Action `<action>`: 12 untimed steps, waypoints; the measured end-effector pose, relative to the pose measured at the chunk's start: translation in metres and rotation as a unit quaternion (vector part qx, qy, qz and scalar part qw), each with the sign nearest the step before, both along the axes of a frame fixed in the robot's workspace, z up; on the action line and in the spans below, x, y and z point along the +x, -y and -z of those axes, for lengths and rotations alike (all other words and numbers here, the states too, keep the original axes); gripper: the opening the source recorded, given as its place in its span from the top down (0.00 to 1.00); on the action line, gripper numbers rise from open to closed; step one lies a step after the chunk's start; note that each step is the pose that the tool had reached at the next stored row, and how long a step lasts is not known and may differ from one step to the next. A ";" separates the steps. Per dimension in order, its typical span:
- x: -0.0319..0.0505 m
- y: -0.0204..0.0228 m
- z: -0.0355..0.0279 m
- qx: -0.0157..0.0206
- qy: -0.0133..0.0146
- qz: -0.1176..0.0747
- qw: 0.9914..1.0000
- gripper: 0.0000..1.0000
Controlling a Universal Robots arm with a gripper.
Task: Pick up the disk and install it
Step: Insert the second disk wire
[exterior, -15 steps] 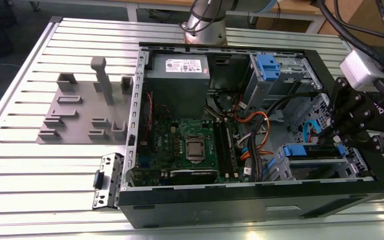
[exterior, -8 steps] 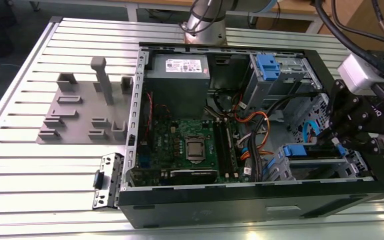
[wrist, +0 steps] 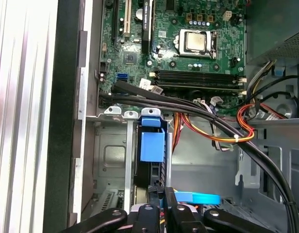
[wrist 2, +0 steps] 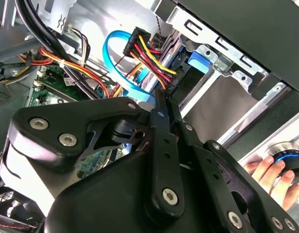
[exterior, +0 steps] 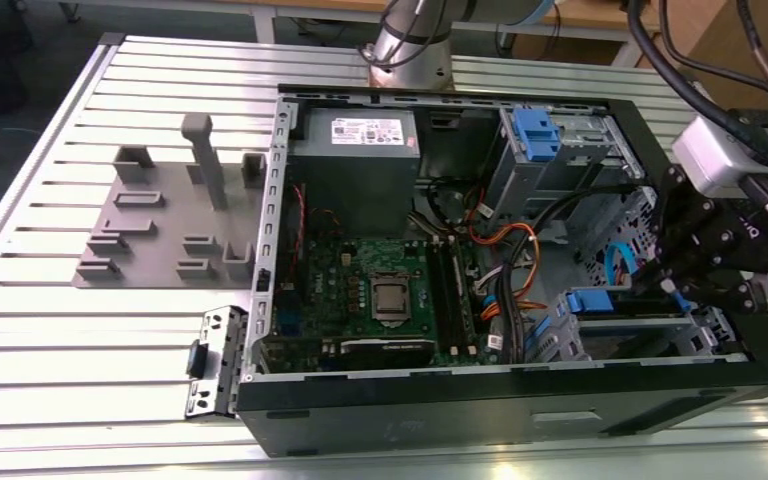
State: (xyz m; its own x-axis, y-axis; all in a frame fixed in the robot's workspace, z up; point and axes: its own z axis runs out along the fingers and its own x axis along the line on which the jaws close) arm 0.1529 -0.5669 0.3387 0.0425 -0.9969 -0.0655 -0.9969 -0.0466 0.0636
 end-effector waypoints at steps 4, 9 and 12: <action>0.0000 0.0011 0.0019 0.000 0.000 -0.001 1.000 0.84; 0.0000 0.0027 0.0036 0.000 0.000 -0.003 1.000 0.84; -0.0003 0.0034 0.0041 0.000 0.000 -0.003 1.000 0.84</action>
